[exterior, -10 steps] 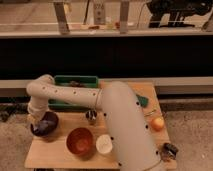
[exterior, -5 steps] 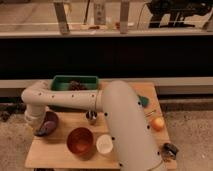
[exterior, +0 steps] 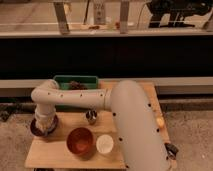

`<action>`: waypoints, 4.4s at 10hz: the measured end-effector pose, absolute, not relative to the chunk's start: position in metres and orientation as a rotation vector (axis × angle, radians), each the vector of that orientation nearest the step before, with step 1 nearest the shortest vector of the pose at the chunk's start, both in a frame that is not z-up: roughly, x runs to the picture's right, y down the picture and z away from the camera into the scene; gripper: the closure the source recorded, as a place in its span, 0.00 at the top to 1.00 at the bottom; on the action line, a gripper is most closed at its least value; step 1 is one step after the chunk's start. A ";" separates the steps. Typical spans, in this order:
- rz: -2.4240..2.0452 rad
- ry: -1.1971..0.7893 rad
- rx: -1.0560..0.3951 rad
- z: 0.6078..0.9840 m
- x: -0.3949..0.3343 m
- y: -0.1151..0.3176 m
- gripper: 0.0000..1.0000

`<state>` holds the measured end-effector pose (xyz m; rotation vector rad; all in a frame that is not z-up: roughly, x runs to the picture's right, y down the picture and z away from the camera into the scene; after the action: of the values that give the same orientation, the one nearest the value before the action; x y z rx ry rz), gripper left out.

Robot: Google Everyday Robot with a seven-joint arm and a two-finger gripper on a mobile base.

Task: Wipe purple bowl with towel

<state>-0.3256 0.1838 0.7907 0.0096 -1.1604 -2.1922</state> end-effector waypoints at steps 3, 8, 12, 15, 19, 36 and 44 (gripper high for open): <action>-2.195 -1.105 0.019 0.805 -0.339 0.158 0.00; -2.185 -1.081 0.091 0.816 -0.360 0.138 0.00; -2.220 -1.141 0.175 0.804 -0.378 0.150 0.00; -2.267 -1.189 0.219 0.788 -0.389 0.162 0.00; -2.326 -1.227 0.196 0.770 -0.384 0.185 0.00; -2.288 -1.099 0.081 0.826 -0.361 0.126 0.00; -2.371 -1.221 0.170 0.783 -0.371 0.171 0.00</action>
<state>-0.3710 0.1706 0.7831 0.1701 -1.2209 -2.3708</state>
